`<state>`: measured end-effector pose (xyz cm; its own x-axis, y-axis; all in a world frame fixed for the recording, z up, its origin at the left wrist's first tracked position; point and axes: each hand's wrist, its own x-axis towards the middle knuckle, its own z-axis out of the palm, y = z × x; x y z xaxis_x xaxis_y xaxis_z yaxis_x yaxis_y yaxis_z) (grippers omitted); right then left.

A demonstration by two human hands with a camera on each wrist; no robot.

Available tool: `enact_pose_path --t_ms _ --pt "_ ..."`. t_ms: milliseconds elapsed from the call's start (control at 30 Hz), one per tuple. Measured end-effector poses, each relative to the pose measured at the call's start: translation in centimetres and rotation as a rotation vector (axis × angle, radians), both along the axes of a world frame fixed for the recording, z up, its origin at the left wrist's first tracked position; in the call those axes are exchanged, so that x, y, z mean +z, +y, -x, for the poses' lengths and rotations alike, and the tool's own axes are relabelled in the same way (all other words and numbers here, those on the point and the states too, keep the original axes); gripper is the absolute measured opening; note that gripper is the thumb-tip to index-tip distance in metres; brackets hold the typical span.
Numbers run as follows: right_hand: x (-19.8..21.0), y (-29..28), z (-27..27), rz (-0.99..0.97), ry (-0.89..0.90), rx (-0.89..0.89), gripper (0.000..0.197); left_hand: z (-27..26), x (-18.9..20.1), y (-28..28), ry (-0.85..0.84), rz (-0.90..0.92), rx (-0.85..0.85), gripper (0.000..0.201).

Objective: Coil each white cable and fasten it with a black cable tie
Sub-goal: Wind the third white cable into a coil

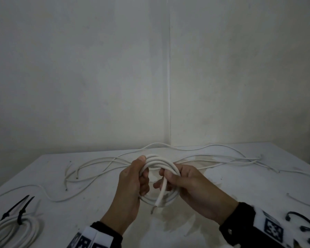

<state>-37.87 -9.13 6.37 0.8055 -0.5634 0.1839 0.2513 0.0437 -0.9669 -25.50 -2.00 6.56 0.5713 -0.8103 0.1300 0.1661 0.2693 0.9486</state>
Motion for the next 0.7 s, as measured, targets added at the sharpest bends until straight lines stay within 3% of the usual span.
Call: enact_pose_path --t_ms 67,133,233,300,367,533,700 --pt "0.0 -0.1 0.2 -0.063 -0.002 0.062 0.011 -0.1 -0.2 0.0 0.013 0.0 -0.006 0.042" --pt "0.3 -0.3 0.4 0.003 0.068 0.072 0.006 -0.2 -0.3 0.0 0.032 -0.008 -0.005 0.043" --pt "0.5 -0.3 0.5 0.334 0.26 -0.077 0.019 -0.2 -0.5 0.0 0.028 -0.015 0.022 0.043" --pt "0.4 -0.4 0.4 0.574 0.348 -0.233 0.019 -0.2 -0.5 -0.1 0.037 -0.007 0.047 0.042" --pt "0.3 -0.6 0.4 0.671 0.352 -0.295 0.013 -0.1 -0.3 -0.3 0.041 0.002 0.066 0.04" --pt "0.4 -0.4 0.2 0.509 0.196 -0.228 0.009 0.1 0.1 -0.1 0.024 0.028 0.05 0.039" --pt "0.3 0.2 -0.5 0.344 0.013 -0.268 0.027 0.4 0.0 0.1 0.036 0.009 0.013 0.041"
